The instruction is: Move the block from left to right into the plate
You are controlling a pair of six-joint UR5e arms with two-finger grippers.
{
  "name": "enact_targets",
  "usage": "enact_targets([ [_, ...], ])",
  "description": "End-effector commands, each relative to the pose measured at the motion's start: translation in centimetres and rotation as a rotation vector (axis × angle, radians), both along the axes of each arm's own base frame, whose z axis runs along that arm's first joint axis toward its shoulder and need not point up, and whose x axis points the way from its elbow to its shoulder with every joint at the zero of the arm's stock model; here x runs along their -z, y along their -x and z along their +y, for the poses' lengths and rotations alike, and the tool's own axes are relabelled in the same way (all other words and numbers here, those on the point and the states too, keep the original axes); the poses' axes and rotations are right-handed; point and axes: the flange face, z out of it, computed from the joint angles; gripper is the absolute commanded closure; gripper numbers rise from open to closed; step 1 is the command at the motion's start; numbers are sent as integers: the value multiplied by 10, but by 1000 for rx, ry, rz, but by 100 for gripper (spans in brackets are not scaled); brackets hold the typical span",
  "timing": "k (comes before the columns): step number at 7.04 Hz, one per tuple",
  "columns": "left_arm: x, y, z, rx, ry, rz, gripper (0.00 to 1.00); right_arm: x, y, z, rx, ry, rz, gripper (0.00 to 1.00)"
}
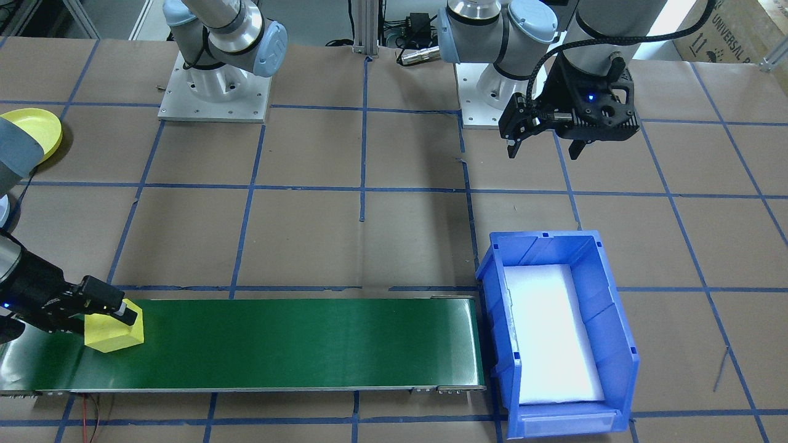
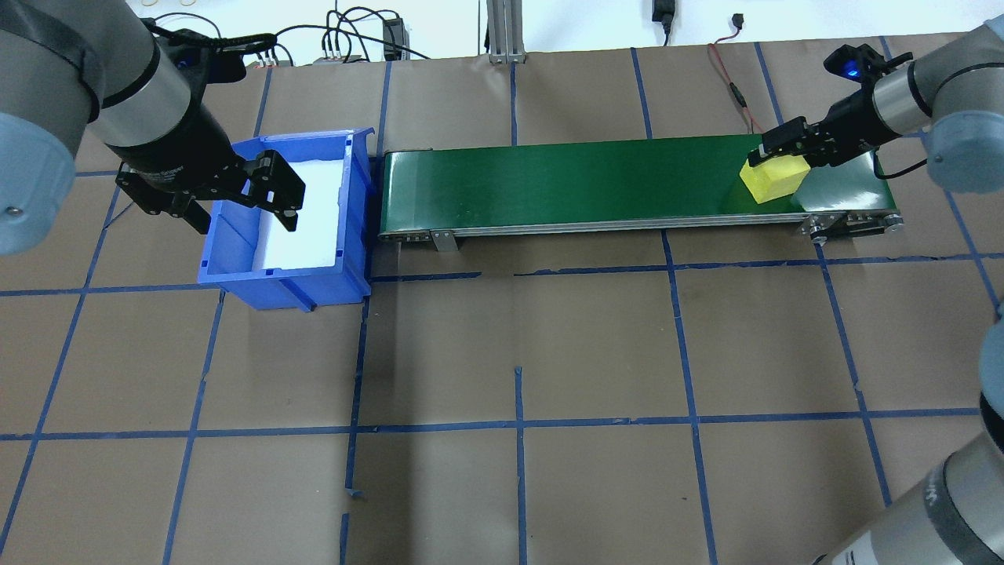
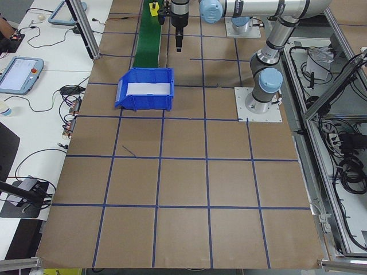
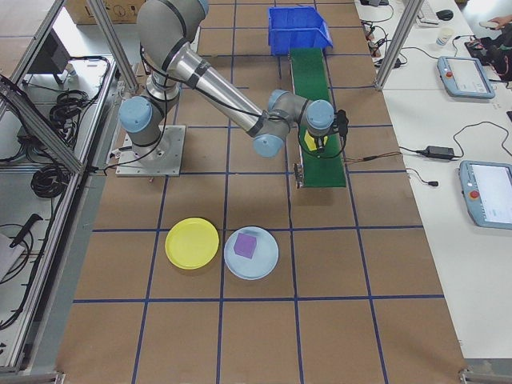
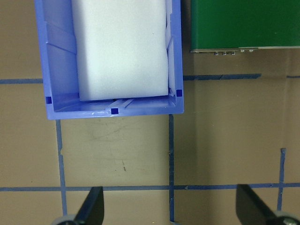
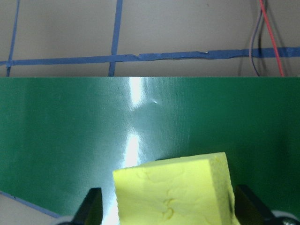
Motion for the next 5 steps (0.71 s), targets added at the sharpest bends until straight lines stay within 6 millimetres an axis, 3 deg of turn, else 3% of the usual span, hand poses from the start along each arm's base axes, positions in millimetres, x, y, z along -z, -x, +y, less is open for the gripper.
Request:
enact_targets([
  [1, -1, 0, 0, 8, 1, -2, 0, 1, 14, 6, -15, -48, 142, 0],
  [2, -1, 0, 0, 11, 3, -2, 0, 0, 24, 6, -12, -53, 246, 9],
  [3, -1, 0, 0, 12, 3, 0, 0, -10, 31, 3, 2, -23, 323, 64],
  [4, -1, 0, 0, 12, 1, 0, 0, -15, 34, 0, 7, -3, 338, 79],
  [5, -1, 0, 0, 13, 1, 0, 0, -18, 40, -1, 17, 16, 364, 80],
])
